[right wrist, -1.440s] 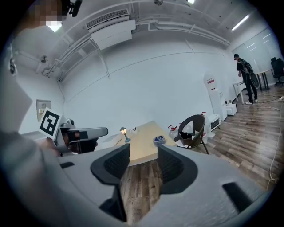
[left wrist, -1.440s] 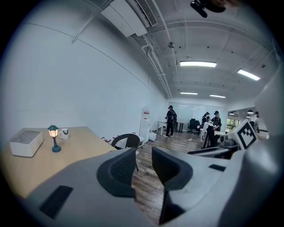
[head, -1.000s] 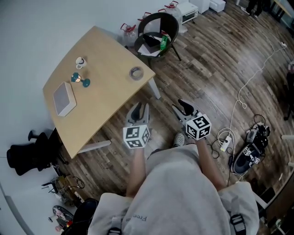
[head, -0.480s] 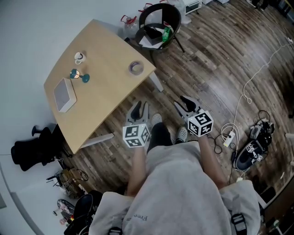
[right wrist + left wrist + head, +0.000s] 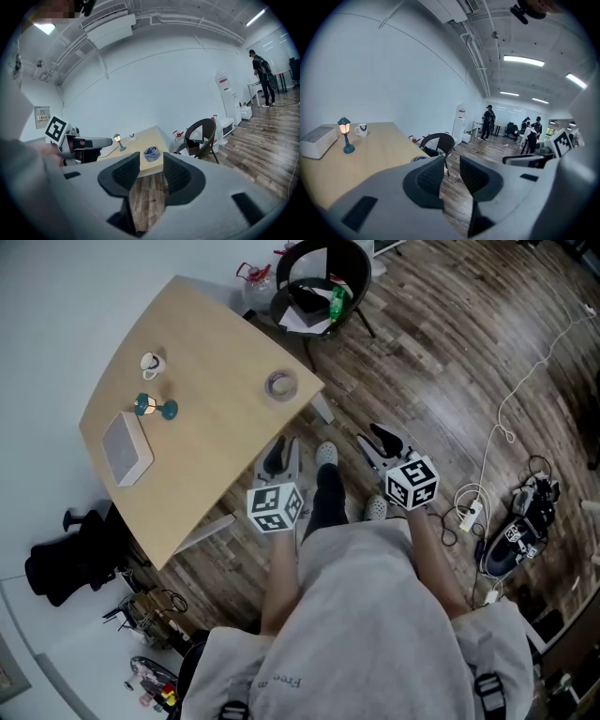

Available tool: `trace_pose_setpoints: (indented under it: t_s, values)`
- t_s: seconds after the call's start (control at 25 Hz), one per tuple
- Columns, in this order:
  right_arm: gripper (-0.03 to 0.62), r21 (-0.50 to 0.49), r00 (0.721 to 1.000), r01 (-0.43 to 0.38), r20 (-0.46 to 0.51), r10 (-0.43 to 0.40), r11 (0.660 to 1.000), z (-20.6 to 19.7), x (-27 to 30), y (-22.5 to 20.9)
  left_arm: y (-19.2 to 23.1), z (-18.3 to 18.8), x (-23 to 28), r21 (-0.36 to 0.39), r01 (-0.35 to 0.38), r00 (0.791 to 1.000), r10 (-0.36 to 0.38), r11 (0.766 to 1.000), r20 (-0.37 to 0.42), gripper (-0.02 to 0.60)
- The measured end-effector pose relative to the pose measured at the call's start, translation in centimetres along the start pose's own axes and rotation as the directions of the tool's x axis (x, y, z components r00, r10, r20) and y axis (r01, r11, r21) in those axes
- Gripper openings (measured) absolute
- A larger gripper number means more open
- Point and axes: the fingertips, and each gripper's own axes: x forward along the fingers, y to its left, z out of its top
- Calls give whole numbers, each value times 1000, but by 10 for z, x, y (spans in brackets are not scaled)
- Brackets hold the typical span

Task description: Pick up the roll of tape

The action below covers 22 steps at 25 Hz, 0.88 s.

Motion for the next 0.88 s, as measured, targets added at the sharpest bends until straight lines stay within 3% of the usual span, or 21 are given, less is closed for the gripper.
trace_pose_setpoints:
  t_s: [0.44, 0.76, 0.88]
  values:
    - [150, 4, 998, 49, -32, -49, 999, 40, 110, -25, 89, 62, 93, 4, 31, 1000, -31, 1000, 0, 100]
    - [144, 49, 998, -6, -66, 9, 999, 49, 174, -11, 138, 78, 139, 55, 145, 985, -139, 988, -101, 100]
    - [140, 47, 997, 0, -82, 4, 999, 48, 188, -10, 146, 75, 156, 104, 213, 965, -193, 971, -177, 100]
